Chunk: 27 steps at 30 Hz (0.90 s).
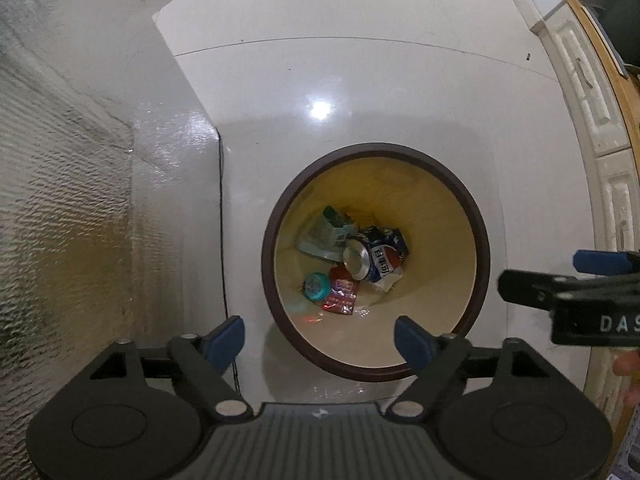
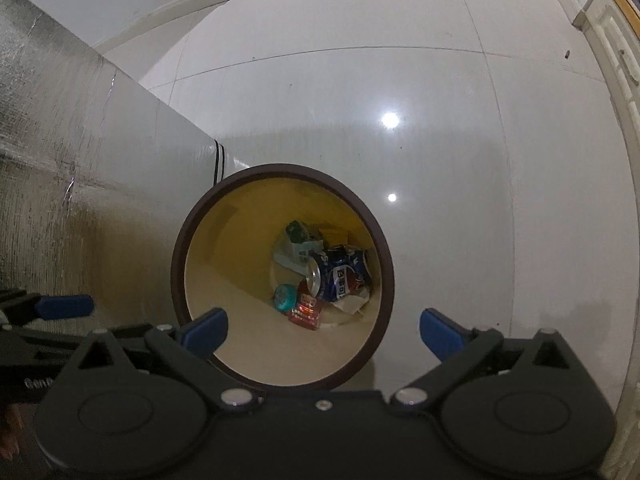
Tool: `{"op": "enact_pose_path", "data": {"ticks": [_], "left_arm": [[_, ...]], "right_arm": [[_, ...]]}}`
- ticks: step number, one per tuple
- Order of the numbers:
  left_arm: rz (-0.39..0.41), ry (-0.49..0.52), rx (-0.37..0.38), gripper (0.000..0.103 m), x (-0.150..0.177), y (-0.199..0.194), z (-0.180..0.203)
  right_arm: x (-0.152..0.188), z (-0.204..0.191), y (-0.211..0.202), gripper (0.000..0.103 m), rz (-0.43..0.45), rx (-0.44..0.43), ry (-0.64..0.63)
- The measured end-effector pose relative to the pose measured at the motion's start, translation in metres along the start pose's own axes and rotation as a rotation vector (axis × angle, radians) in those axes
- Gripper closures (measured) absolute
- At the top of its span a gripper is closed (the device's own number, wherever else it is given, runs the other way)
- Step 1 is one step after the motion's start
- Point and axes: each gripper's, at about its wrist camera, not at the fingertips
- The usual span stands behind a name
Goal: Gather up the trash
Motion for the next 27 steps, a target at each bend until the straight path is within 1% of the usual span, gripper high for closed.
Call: {"op": "enact_pose_path", "data": {"ticks": [3, 5, 11, 20, 27], "left_arm": [[0.006, -0.008, -0.008, 0.015, 0.000, -0.005, -0.003], [0.013, -0.011, -0.012, 0.010, -0.001, -0.010, -0.005], [0.039, -0.028, -0.023, 0.003, -0.001, -0.029, -0.005], [0.095, -0.050, -0.036, 0.000, 0.004, -0.067, -0.005], [0.167, -0.048, -0.042, 0.000, 0.012, -0.103, 0.000]], "right_arm": [[0.001, 0.002, -0.008, 0.000, 0.010, 0.003, -0.013], [0.002, 0.002, -0.011, 0.000, 0.016, 0.005, -0.016], [0.006, 0.005, -0.030, 0.000, 0.037, 0.009, -0.033], [0.013, 0.003, -0.061, 0.000, 0.076, -0.004, -0.080], [0.019, 0.006, -0.096, 0.000, 0.133, -0.011, -0.081]]}}
Point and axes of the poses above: each gripper's, at about its wrist camera, not at the fingertips, and y roughly the way its jaws point, z to its right, x to its underside, and after that the axes turned 13 degrees about z, right-handed
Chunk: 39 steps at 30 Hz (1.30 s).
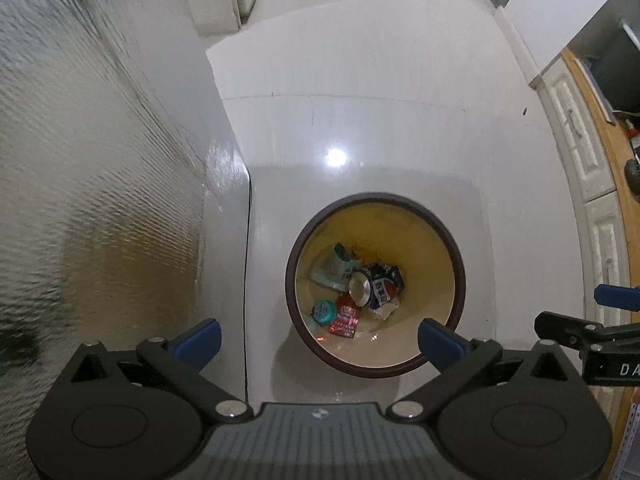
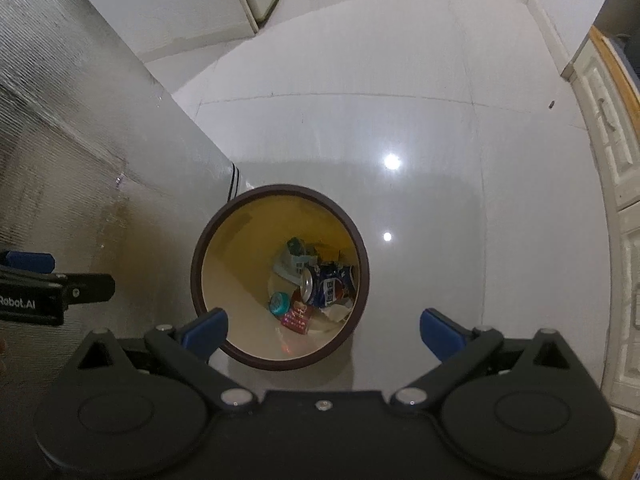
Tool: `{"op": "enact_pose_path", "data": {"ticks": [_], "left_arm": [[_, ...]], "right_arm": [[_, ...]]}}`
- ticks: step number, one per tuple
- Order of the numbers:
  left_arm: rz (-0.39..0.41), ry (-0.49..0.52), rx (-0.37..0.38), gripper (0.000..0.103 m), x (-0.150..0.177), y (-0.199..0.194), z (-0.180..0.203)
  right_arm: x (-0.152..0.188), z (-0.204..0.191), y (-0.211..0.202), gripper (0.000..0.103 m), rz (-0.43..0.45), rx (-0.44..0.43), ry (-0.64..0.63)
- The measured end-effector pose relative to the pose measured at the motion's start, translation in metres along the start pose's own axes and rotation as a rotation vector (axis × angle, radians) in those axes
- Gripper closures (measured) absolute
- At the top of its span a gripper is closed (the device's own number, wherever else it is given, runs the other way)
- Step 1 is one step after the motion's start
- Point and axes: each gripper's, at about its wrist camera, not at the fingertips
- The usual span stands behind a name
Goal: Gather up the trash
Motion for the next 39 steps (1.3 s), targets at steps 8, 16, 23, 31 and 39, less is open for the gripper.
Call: {"op": "enact_pose_path", "data": {"ticks": [8, 16, 23, 31, 39], "left_arm": [[0.077, 0.023, 0.015, 0.000, 0.006, -0.040, 0.012], [0.182, 0.006, 0.021, 0.000, 0.015, -0.084, 0.013], [0.339, 0.025, 0.012, 0.000, 0.017, -0.137, 0.020], [0.524, 0.053, 0.022, 0.000, 0.005, -0.217, 0.025], [0.732, 0.071, 0.015, 0.000, -0.007, -0.315, 0.011]], "right_arm": [[0.001, 0.005, -0.045, 0.000, 0.092, 0.008, 0.017], [0.006, 0.009, -0.088, 0.000, 0.191, 0.020, -0.018], [0.005, -0.001, -0.131, 0.000, 0.320, 0.002, -0.049], [-0.012, -0.020, -0.200, 0.000, 0.512, -0.061, -0.044], [-0.035, -0.057, -0.263, 0.000, 0.662, -0.123, -0.102]]}}
Point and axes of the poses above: each gripper's, at about its wrist camera, not at the fingertips, and y roughly the way its jaws point, z to its right, x to its underside, and after that the axes turned 13 degrees about z, right-handed
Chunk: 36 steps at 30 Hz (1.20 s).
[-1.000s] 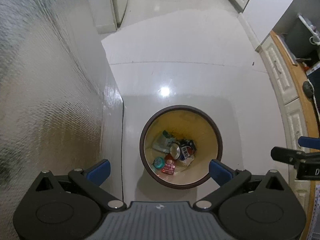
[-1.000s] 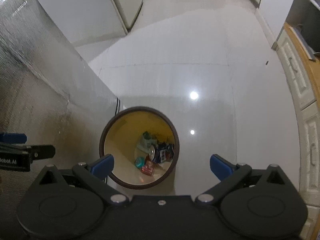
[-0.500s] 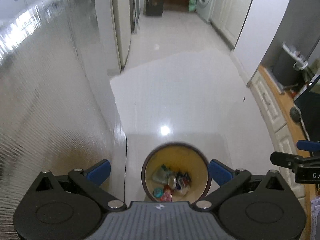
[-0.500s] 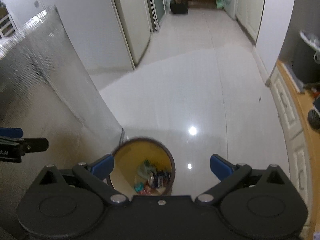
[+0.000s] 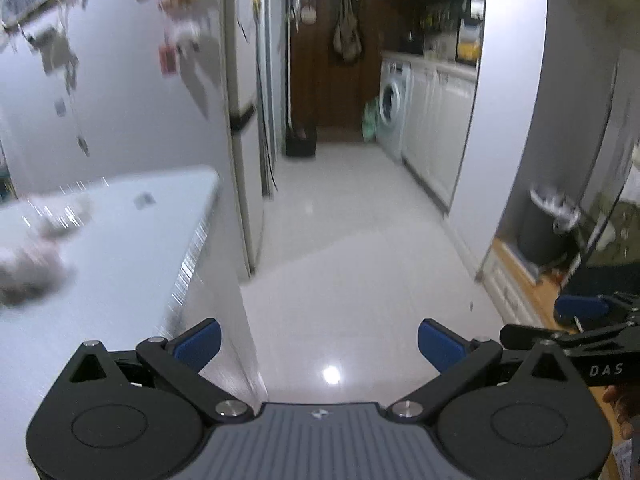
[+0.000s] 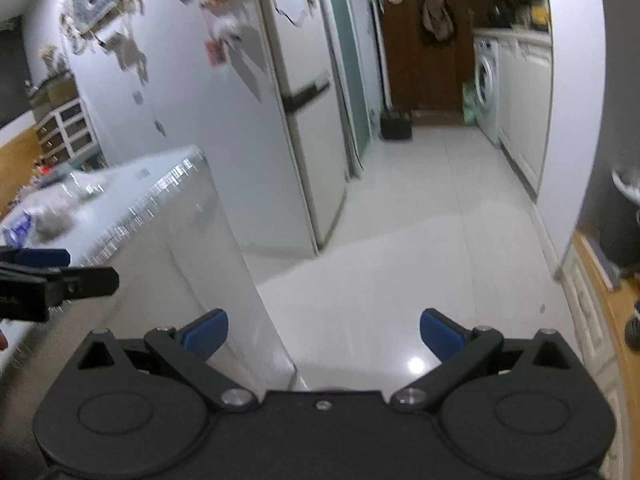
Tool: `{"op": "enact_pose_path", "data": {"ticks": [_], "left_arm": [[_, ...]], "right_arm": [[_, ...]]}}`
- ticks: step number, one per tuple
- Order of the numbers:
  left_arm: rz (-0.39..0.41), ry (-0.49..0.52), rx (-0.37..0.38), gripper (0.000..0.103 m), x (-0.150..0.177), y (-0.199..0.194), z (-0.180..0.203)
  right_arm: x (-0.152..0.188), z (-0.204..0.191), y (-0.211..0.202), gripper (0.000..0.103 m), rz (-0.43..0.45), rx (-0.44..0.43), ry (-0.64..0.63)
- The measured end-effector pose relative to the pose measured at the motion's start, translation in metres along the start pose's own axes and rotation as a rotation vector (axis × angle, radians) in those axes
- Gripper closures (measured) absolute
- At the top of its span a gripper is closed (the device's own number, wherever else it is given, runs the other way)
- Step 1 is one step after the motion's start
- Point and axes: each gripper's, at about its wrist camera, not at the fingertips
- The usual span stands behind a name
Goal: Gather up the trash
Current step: 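Move both open tools from the bin back to the table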
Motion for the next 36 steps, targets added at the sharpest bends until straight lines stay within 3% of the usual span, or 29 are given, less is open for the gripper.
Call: {"op": "enact_pose_path", "data": {"ticks": [7, 15, 27, 36], "left_arm": [[0.129, 0.009, -0.084, 0.000, -0.041, -0.052, -0.040], [0.201, -0.011, -0.194, 0.000, -0.055, -0.098, -0.116], [0.181, -0.178, -0.449, 0.000, -0.017, -0.128, -0.273], [0.149, -0.333, -0.677, 0.000, 0.039, -0.130, -0.363]], "right_arm": [[-0.050, -0.047, -0.012, 0.000, 0.105, -0.078, -0.030], [-0.084, -0.120, -0.012, 0.000, 0.178, -0.187, -0.060], [-0.077, -0.235, 0.017, 0.000, 0.156, -0.361, -0.138], [-0.054, -0.277, 0.050, 0.000, 0.101, -0.393, -0.170]]}}
Point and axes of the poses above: each gripper's, at about its wrist camera, not at the fingertips, and y roughly the way its jaws point, z to its right, x to its underside, and after that the axes turned 13 degrees about z, right-handed
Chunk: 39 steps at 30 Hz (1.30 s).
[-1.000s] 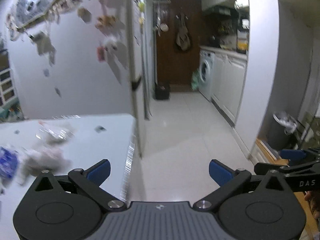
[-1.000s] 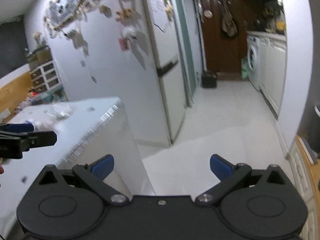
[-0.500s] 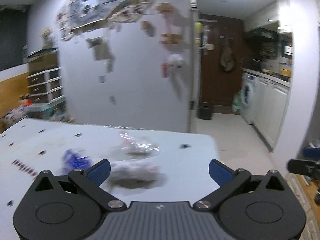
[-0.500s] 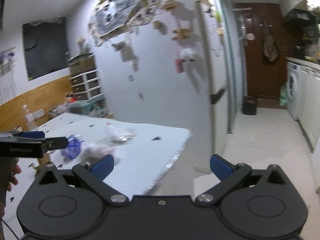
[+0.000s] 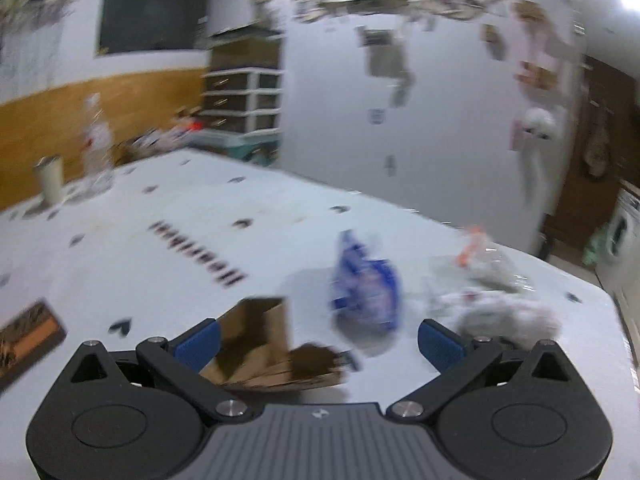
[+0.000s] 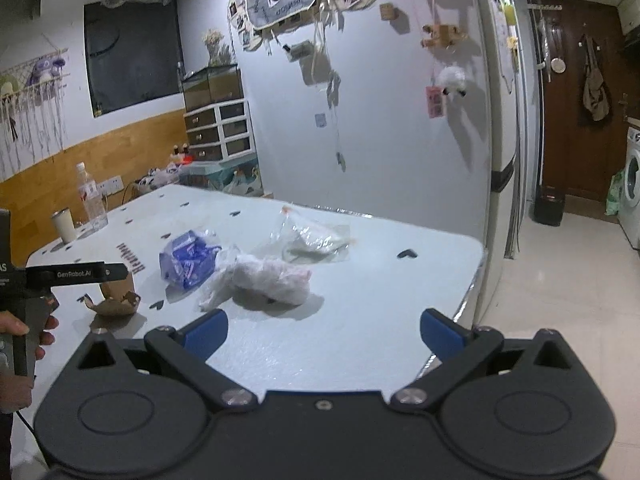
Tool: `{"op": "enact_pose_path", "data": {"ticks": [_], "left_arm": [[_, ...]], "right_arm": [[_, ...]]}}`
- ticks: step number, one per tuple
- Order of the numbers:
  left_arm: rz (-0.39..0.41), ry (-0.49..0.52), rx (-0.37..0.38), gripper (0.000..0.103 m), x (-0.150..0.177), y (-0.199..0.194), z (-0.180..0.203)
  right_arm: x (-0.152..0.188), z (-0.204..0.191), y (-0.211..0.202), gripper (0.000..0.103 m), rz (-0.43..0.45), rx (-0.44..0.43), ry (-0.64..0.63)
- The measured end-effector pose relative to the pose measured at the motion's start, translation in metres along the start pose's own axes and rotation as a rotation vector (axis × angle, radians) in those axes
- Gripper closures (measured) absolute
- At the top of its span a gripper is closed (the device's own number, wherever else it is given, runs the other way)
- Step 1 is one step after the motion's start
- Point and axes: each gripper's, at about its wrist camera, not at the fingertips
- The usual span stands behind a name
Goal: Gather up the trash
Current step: 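Move both open tools from the bin back to the table, then grasp the brown cardboard with the left tool while the right tool grasps the white plastic bag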
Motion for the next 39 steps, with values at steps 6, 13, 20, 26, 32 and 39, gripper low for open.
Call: {"op": "enact_pose_path", "data": {"ticks": [6, 13, 20, 26, 32, 39], "left_arm": [[0.019, -0.139, -0.086, 0.000, 0.018, 0.009, -0.032], [0.013, -0.284, -0.074, 0.001, 0.028, 0.015, -0.055], [-0.001, -0.323, -0.053, 0.013, 0.040, 0.022, -0.060], [0.001, -0.352, 0.006, 0.042, 0.042, 0.022, -0.061], [-0.034, -0.364, 0.158, 0.065, 0.046, 0.025, -0.053], [-0.082, -0.351, 0.343, 0.081, 0.051, 0.027, -0.035]], "right_arm": [[0.011, -0.007, 0.025, 0.000, -0.028, 0.009, 0.000], [0.012, -0.014, 0.052, 0.000, -0.041, 0.085, 0.003], [0.008, -0.032, 0.086, 0.000, -0.005, 0.098, -0.019], [-0.001, -0.036, 0.118, 0.000, -0.010, -0.038, 0.004], [-0.007, -0.033, 0.151, 0.013, -0.024, -0.126, 0.069], [0.005, -0.029, 0.180, 0.013, -0.037, -0.169, 0.060]]}}
Point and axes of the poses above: each gripper's, at about its wrist camera, not at the fingertips, and y roughly the way its jaws point, z to its right, x to its underside, and after that the axes turned 13 degrees about z, right-handed
